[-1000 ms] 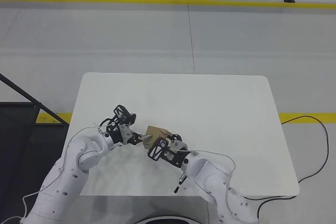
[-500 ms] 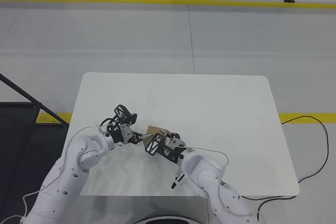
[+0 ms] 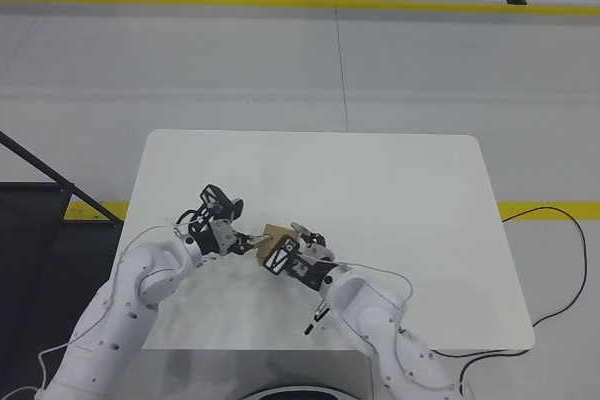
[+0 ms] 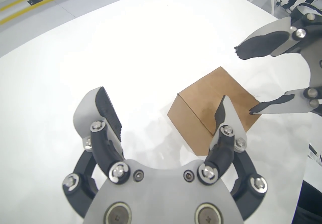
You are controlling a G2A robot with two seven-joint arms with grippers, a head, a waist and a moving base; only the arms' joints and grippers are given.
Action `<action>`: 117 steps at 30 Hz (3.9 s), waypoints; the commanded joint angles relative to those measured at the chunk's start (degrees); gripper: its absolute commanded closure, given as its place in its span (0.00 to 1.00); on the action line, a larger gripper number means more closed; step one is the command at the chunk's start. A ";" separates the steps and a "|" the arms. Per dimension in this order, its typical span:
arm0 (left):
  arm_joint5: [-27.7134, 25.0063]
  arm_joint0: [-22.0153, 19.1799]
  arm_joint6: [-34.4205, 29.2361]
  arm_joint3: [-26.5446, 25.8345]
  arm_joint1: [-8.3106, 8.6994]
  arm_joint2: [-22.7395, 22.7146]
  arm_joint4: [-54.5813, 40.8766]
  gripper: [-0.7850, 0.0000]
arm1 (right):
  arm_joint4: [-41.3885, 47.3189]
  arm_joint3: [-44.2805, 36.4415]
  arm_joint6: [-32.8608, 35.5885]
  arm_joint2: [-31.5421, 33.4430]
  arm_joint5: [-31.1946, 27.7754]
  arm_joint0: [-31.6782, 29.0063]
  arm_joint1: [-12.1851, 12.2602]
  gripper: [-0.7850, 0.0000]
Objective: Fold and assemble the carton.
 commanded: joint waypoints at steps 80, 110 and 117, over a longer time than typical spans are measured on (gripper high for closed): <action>2.33 5.35 -0.49 -6.91 1.22 -4.08 -1.23 0.00 | 16.53 16.50 -22.29 12.53 -27.27 2.73 3.76 0.00; 5.38 9.92 4.38 -9.30 1.39 -7.38 -3.02 0.00 | 12.16 37.08 -37.67 0.76 -30.27 16.88 2.32 0.00; 5.38 9.92 4.38 -9.30 1.39 -7.38 -3.02 0.00 | 12.42 39.63 -38.56 -1.08 -30.07 18.43 1.89 0.00</action>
